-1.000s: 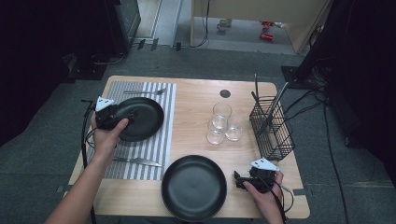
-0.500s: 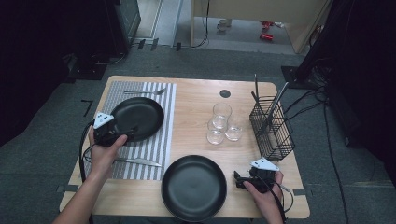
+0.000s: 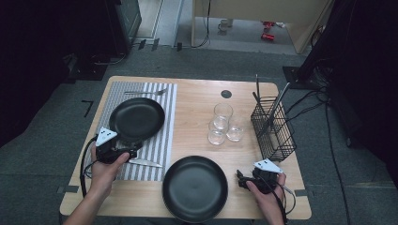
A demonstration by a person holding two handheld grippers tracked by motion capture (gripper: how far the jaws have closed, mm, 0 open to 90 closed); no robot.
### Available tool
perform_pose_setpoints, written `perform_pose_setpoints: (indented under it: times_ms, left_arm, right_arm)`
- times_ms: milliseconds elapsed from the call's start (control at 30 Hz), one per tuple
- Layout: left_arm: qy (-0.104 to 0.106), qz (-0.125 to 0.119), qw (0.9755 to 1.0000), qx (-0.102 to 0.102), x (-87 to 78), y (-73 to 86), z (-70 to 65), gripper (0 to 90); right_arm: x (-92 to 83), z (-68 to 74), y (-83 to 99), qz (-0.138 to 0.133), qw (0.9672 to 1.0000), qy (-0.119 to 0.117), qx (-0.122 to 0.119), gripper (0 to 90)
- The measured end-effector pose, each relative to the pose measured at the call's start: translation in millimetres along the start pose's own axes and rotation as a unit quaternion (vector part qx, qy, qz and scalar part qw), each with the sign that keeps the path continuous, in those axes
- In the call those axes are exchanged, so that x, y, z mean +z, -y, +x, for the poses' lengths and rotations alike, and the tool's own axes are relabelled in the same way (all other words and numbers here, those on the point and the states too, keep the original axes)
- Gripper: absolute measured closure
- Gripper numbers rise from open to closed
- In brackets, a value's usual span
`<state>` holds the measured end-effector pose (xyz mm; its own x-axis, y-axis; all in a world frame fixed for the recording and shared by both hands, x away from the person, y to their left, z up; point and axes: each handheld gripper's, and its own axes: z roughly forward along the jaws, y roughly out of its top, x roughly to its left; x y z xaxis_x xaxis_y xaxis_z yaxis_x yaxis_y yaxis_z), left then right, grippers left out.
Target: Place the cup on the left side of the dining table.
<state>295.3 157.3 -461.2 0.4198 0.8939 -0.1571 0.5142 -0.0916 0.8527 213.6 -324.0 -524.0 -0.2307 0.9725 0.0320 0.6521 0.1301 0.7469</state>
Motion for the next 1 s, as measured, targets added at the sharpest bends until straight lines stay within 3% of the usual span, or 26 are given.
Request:
perform_pose_setpoints:
  times_ms: [333,567,767,833,867,1000]
  left_arm:
    - [0.01,0.0,0.9999,-0.013,-15.4,19.1,-0.2,7.6]
    - [0.012,0.013,0.9998,-0.003,-16.4,27.8,4.3,7.6]
    - [0.008,0.018,0.9998,-0.001,-15.5,34.7,8.0,7.6]
    - [0.005,0.02,0.9998,0.003,-14.4,36.7,7.3,7.6]
    - [0.005,0.021,0.9998,0.005,-14.0,37.5,6.5,7.6]
    - [-0.003,0.023,0.9993,0.03,-12.4,39.3,1.9,7.6]
  right_arm:
    - [-19.4,4.4,-14.6,-0.033,0.9994,-0.011,0.004,6.9]
    - [-32.8,10.9,-29.3,-0.057,0.9981,-0.023,0.002,7.1]
    - [-41.9,22.0,-48.2,-0.077,0.9953,-0.058,0.001,7.1]
    - [-41.7,28.1,-57.6,-0.083,0.9942,-0.068,-0.005,7.2]
    - [-41.1,33.9,-65.1,-0.09,0.9939,-0.062,-0.011,13.9]
    - [-36.8,46.1,-81.8,-0.097,0.9932,-0.058,-0.025,17.7]
